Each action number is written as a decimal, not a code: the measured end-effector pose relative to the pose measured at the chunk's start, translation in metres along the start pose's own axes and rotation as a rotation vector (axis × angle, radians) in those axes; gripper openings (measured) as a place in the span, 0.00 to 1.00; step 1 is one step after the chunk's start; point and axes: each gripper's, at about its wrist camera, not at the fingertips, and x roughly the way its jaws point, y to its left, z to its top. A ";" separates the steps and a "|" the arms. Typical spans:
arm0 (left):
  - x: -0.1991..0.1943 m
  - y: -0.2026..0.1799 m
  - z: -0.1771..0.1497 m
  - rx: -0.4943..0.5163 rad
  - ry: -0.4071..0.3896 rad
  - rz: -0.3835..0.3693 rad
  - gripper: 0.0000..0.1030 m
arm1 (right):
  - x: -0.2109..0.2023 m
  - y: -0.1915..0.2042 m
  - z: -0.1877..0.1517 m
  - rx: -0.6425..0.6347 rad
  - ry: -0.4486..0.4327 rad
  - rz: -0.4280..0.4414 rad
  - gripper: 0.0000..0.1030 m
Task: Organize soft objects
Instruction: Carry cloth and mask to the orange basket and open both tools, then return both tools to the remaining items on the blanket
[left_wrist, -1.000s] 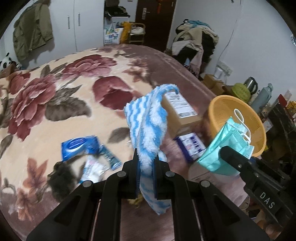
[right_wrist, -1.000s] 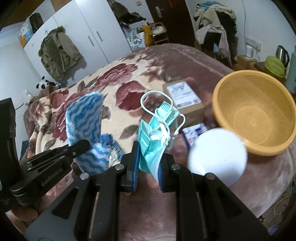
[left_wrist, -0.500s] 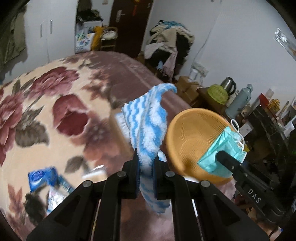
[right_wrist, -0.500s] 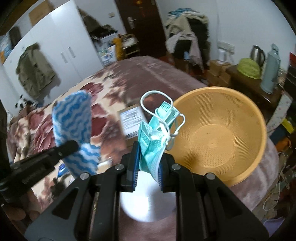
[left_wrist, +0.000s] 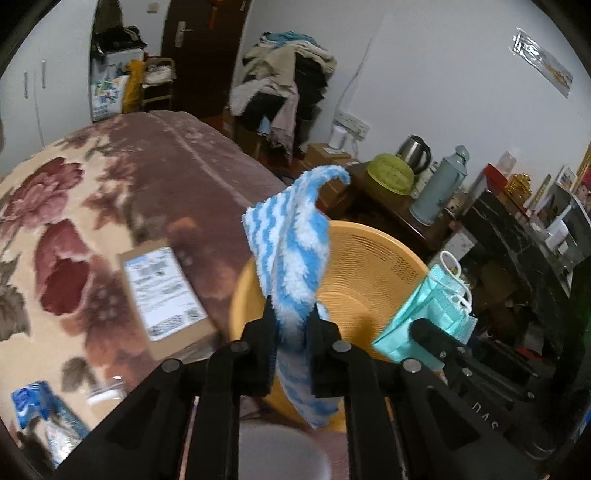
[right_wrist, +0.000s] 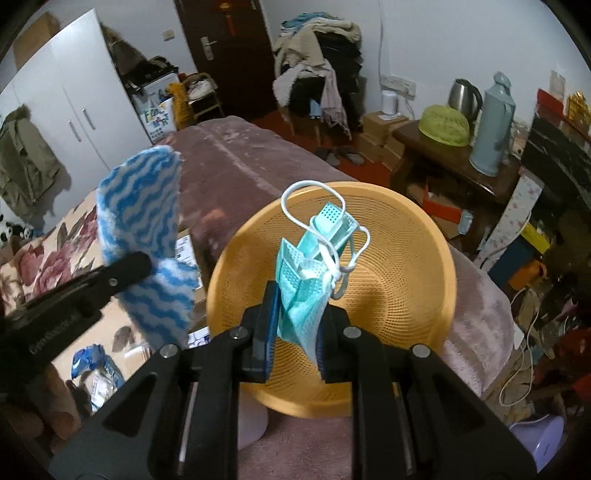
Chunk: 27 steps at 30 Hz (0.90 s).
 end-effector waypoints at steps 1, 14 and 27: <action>0.009 -0.005 -0.001 -0.001 0.009 -0.018 0.42 | 0.001 -0.004 -0.002 0.010 0.006 0.004 0.18; 0.001 -0.016 -0.014 0.050 -0.020 0.032 0.99 | 0.002 -0.033 -0.008 0.070 -0.019 -0.011 0.91; -0.064 0.031 -0.049 0.054 -0.036 0.167 0.99 | -0.017 0.002 -0.031 -0.020 -0.006 0.024 1.00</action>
